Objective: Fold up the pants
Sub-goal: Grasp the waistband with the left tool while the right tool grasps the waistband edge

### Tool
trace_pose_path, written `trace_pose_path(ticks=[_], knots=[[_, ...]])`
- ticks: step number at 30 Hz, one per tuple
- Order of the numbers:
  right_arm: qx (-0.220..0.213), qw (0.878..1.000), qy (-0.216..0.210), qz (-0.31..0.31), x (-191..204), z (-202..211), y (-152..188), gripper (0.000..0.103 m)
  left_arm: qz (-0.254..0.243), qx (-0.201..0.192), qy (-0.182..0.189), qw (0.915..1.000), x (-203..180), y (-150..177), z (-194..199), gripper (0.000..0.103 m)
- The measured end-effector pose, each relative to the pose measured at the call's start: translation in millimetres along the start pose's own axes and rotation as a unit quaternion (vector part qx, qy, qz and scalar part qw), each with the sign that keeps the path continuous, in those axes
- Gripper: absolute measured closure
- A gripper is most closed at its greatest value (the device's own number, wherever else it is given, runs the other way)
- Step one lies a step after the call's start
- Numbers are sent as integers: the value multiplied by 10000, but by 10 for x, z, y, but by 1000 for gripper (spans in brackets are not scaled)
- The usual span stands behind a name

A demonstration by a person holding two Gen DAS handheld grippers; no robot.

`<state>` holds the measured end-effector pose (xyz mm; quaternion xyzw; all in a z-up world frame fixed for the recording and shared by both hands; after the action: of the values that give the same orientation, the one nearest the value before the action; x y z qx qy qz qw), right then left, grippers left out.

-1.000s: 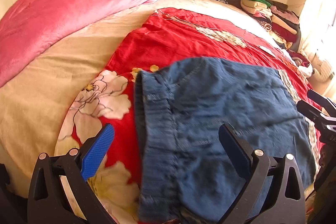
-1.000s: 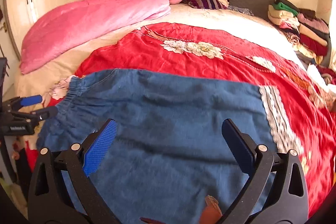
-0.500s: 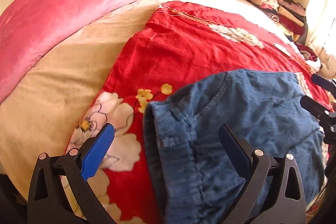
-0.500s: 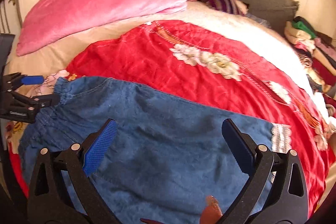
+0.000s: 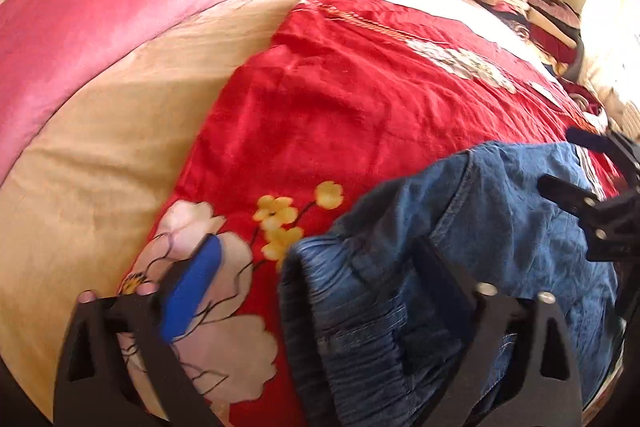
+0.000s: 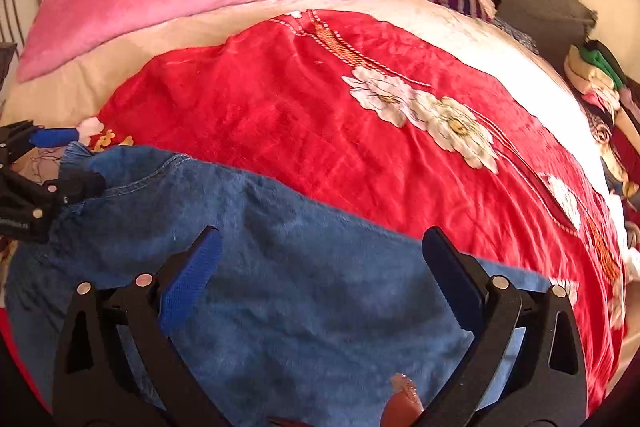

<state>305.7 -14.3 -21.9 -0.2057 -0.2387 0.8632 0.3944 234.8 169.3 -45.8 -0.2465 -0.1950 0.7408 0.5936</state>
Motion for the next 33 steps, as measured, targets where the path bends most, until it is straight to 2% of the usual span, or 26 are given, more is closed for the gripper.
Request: trace_pose_path(ticks=[1, 2, 4, 8, 17, 18, 19, 20, 22, 24, 28, 33], knots=[[2, 10000, -17, 85, 30, -22, -27, 8, -41, 26, 73, 10000, -24, -1, -15, 45], [5, 9998, -78, 176, 58, -46, -51, 8, -52, 64, 188, 9998, -49, 2, -43, 50], [51, 9995, -111, 278, 84, -95, -83, 8, -124, -43, 168, 9998, -71, 5, -32, 62], [71, 9978, 87, 656, 157, -155, -115, 8, -231, -218, 288, 9991, -74, 38, 89, 68], [62, 9921, 30, 1255, 306, -261, -149, 9, -376, -752, 490, 9953, -170, 143, 522, 72], [53, 9917, -4, 1285, 320, -270, -143, 15, -386, -756, 514, 9951, -171, 151, 545, 73], [50, 9915, -122, 1296, 337, -270, -134, 31, -402, -774, 536, 9947, -184, 161, 573, 73], [44, 9916, -256, 1267, 348, -271, -136, 41, -416, -793, 561, 9944, -203, 174, 602, 73], [62, 9917, -581, 1146, 377, -244, -122, 72, -431, -810, 560, 9942, -212, 183, 628, 73], [14, 9918, -662, 1094, 405, -185, -100, 85, -473, -814, 475, 9944, -217, 190, 627, 73], [-251, 9932, -728, 878, 365, 49, -34, 96, -481, -813, 377, 9948, -185, 204, 647, 73], [-569, 9935, -796, 582, 275, 364, 36, 100, -441, -916, 424, 9939, -203, 209, 745, 73]])
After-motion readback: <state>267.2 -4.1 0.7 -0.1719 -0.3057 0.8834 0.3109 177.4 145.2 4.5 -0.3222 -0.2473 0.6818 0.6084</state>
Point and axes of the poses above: each gripper's, at about its wrist camera, not at the fingertips, and z roughly against the way its jaws point, x to its left, y to its underside, the point moved 2 cm from there along -z, roughly the way its jaws point
